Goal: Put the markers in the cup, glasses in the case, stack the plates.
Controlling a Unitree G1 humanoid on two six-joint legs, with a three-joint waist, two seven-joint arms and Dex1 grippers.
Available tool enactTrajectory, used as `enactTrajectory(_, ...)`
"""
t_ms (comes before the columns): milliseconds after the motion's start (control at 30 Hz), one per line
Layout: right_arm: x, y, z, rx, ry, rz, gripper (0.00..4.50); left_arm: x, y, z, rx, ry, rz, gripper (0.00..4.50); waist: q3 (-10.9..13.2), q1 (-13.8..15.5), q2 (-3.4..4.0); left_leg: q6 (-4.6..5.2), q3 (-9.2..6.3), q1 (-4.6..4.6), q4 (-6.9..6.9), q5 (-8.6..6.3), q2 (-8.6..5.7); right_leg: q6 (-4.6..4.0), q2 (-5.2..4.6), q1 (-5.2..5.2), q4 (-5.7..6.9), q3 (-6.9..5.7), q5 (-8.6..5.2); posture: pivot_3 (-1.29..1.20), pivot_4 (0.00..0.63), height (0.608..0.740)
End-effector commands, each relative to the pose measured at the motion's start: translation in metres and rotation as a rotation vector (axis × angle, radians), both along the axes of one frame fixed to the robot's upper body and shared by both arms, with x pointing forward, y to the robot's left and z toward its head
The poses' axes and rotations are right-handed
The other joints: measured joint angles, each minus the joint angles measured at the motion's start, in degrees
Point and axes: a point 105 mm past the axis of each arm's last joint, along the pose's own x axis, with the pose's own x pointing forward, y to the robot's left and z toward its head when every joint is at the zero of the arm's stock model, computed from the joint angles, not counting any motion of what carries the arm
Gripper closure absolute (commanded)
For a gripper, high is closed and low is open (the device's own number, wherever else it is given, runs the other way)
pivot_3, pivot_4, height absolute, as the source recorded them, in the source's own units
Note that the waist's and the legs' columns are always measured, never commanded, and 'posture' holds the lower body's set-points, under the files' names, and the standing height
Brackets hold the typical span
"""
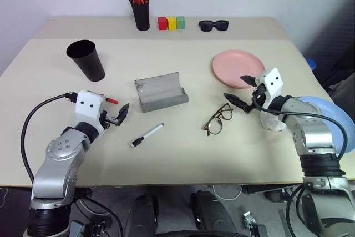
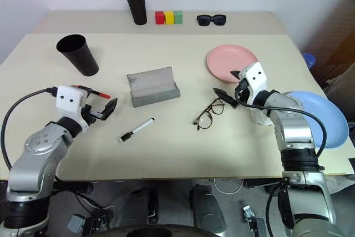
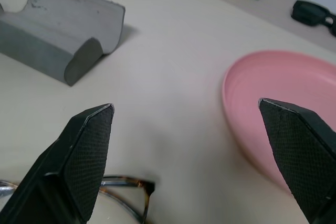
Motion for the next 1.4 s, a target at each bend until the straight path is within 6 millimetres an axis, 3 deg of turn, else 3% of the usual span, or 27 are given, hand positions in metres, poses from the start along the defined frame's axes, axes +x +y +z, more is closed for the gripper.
enactTrajectory(33, -0.007, 0.016, 0.025, 0.035, -0.079, 0.037, 0.0, 0.01, 0.004, 0.012, -0.027, -0.039, 0.034, 0.04, 0.0, 0.0, 0.0, 0.0, 0.0, 0.0, 0.0, 0.0, 0.0, 0.0, 0.0, 0.0, 0.01, 0.0, 0.0, 0.0, 0.15, 0.722)
enactTrajectory(267, -0.022, 0.071, 0.028, 0.093, -0.082, 0.191, 0.0, 0.041, 0.028, 0.015, -0.051, 0.008, 0.32, 0.04, 0.0, 0.0, -0.02, 0.0, -0.09, -0.01, 0.06, 0.0, 0.0, 0.01, 0.06, 0.0, 0.07, -0.03, 0.01, 0.0, 0.15, 0.722)
enactTrajectory(400, -0.029, 0.089, 0.025, 0.112, -0.071, 0.244, 0.0, 0.048, 0.045, 0.007, -0.202, 0.098, 0.549, 0.04, 0.0, 0.2, -0.02, 0.0, -0.08, -0.05, 0.06, 0.0, -0.02, 0.03, 0.03, 0.0, 0.06, -0.03, 0.01, 0.0, 0.15, 0.722)
enactTrajectory(467, -0.032, 0.095, 0.023, 0.122, -0.06, 0.266, 0.0, 0.052, 0.047, 0.002, -0.298, 0.158, 0.627, 0.04, 0.0, 0.5, -0.04, 0.0, -0.09, -0.05, 0.08, 0.0, -0.02, 0.04, 0.02, 0.0, 0.07, -0.05, 0.02, 0.0, 0.15, 0.722)
enactTrajectory(633, -0.043, 0.114, 0.022, 0.144, -0.044, 0.344, 0.0, 0.062, 0.045, -0.006, -0.308, 0.285, 0.753, 0.04, 0.0, 0.5, -0.06, -0.01, -0.13, -0.06, 0.1, 0.01, -0.03, 0.07, 0.04, 0.0, 0.09, -0.06, 0.03, 0.0, 0.15, 0.722)
enactTrajectory(900, -0.065, 0.131, 0.019, 0.137, -0.009, 0.447, 0.0, 0.073, 0.039, -0.02, -0.387, 0.431, 0.782, 0.04, 0.0, 0.6, -0.06, -0.02, -0.13, -0.04, 0.09, 0.01, -0.04, 0.07, 0.04, 0.01, 0.09, -0.07, 0.04, 0.0, 0.15, 0.722)
enactTrajectory(1033, -0.068, 0.134, 0.015, 0.139, 0.0, 0.448, 0.0, 0.07, 0.047, -0.027, -0.416, 0.492, 0.854, 1.31, 0.0, 0.6, -0.05, -0.03, -0.13, -0.03, 0.09, 0.02, -0.05, 0.07, 0.04, 0.01, 0.11, -0.07, 0.04, 0.0, 0.15, 0.722)
enactTrajectory(1233, -0.071, 0.14, 0.012, 0.15, 0.01, 0.454, 0.0, 0.063, 0.063, -0.028, -0.407, 0.497, 0.971, 4.33, 0.0, 0.6, -0.05, -0.05, -0.13, 0.0, 0.09, 0.03, -0.05, 0.07, 0.04, 0.02, 0.14, -0.07, 0.04, 0.0, 0.15, 0.722)
enactTrajectory(1333, -0.073, 0.142, 0.012, 0.155, 0.011, 0.46, 0.0, 0.064, 0.075, -0.013, -0.42, 0.367, 1.017, 4.43, 0.0, 0.6, -0.06, -0.06, -0.13, 0.0, 0.08, 0.04, -0.05, 0.07, 0.03, 0.02, 0.15, -0.07, 0.04, 0.0, 0.15, 0.722)
enactTrajectory(1400, -0.074, 0.145, 0.015, 0.159, 0.004, 0.471, 0.0, 0.06, 0.093, 0.014, -0.406, 0.162, 1.069, 4.43, 0.0, 0.2, -0.07, -0.07, -0.13, 0.0, 0.07, 0.04, -0.05, 0.07, 0.04, 0.02, 0.15, -0.07, 0.04, 0.0, 0.15, 0.722)
